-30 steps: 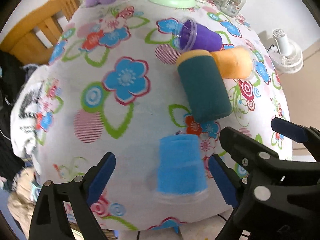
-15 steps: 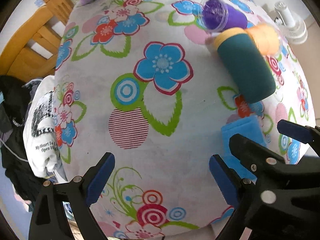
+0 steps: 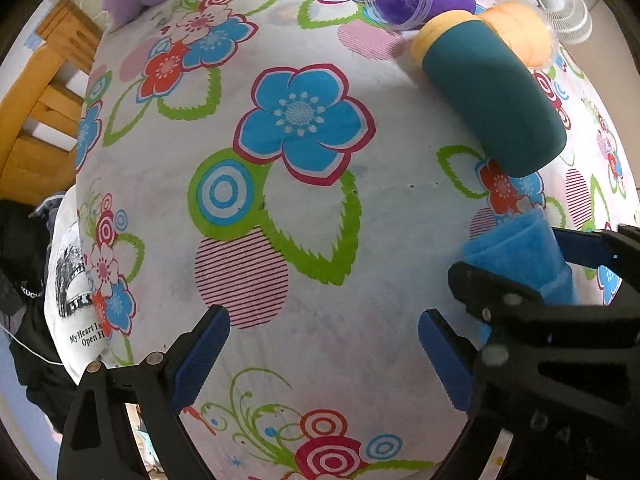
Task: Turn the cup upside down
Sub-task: 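Grasp the blue cup with the right tool while the left tool releases it, then rotate the blue cup with the right tool so its base faces up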
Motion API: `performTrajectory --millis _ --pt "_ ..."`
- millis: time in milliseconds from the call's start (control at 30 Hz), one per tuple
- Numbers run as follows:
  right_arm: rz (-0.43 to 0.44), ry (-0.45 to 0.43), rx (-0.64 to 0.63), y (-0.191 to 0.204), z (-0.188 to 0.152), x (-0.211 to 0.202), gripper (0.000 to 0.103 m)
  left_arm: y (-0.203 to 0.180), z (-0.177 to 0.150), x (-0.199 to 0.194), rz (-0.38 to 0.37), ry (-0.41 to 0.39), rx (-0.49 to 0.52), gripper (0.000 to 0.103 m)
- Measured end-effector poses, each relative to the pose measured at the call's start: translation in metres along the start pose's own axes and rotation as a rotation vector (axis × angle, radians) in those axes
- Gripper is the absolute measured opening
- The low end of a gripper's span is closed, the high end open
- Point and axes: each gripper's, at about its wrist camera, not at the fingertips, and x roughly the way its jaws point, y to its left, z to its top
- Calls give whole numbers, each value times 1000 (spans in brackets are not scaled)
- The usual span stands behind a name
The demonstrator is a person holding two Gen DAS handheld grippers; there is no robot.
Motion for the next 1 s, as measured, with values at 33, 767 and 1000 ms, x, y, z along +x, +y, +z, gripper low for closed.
performTrajectory --millis 33,767,1000 --pt "4 5 0 1 1 2 66 0 1 1 -1 -1 0 96" --pt "61 -283 -154 18 19 -71 58 17 23 -64 -8 -126 -125 96" --pt "74 -401 -214 28 17 -96 58 27 19 -87 18 -176 -179 96"
